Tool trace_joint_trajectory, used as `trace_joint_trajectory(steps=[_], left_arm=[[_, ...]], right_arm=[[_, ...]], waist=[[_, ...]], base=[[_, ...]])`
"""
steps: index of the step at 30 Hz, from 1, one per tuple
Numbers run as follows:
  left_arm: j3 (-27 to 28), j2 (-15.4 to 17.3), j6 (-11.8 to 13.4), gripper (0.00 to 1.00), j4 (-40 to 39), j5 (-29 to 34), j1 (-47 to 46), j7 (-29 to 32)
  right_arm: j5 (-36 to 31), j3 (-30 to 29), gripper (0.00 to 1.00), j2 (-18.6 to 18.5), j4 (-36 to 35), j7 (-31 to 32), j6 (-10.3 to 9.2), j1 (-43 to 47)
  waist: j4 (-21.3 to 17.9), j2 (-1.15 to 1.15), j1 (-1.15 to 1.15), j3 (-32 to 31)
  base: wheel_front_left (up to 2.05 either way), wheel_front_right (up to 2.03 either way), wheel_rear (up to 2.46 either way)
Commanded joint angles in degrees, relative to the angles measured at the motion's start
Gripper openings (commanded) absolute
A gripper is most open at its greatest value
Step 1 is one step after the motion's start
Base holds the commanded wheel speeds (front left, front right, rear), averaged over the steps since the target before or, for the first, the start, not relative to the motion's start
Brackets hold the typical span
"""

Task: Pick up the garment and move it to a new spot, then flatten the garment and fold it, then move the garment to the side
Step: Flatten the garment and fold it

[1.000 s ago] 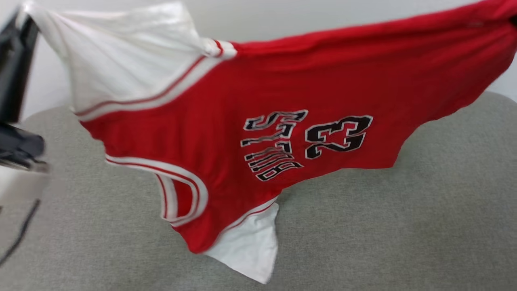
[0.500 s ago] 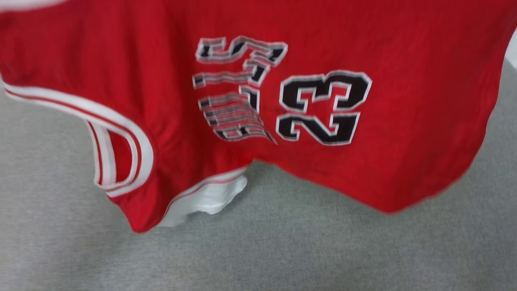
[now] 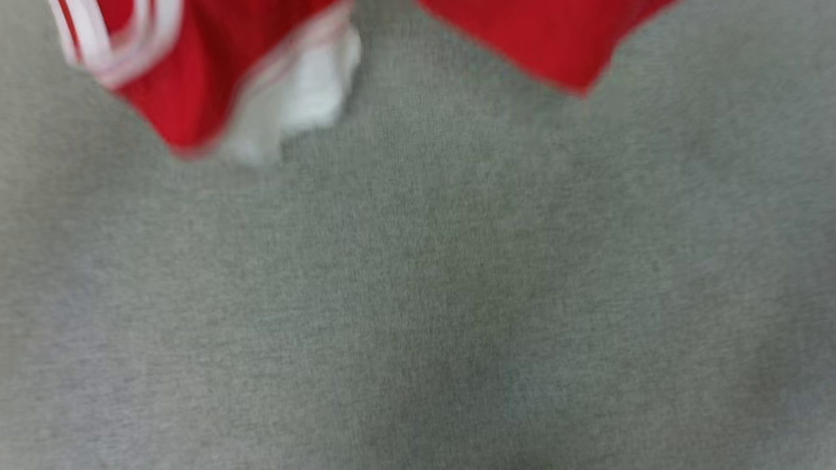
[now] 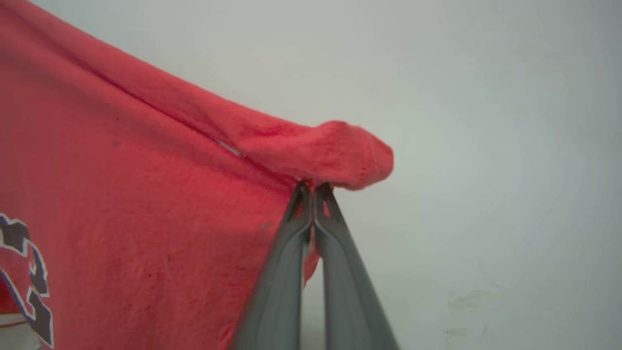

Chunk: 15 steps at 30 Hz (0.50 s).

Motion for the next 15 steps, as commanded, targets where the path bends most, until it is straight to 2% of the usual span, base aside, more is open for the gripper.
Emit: trace_joint_trajectory(steps=[1,6,7,15], left_arm=[[-1.6,-2.6,-1.1,0.0,4.6,2.4,-6.7,-0.9],[-5.0,-7.5,-3.3,0.0,14.6,6.5,-17.9,-3.5],[-6.5,-9.5,-4.1,0.0,19.6,8.1,-22.0,-5.5],[-11.3,-14.2,-5.8,0.0,31.5,9.1,-25.6,-11.4]], right_arm=[[-1.8,1.1,0.0,0.4,3.3,-2.5,-0.09,-3.7],[-5.0,3.2,0.0,1.3,10.3,-7.9,-0.09,-10.8],[-6.8,3.7,0.0,2.0,14.0,-11.1,-0.09,-13.4],[-9.7,7.8,0.0,2.6,22.3,-19.2,-0.08,-16.8]], waist=[[0.1,0.0,-0.01,5.1],[0.4,0.0,-0.01,8.5],[0.6,0.0,-0.01,9.7],[2.4,0.0,-0.01,13.0]], base=[[0.0,0.0,0.0],[0.0,0.0,0.0],[0.0,0.0,0.0],[0.0,0.0,0.0]])
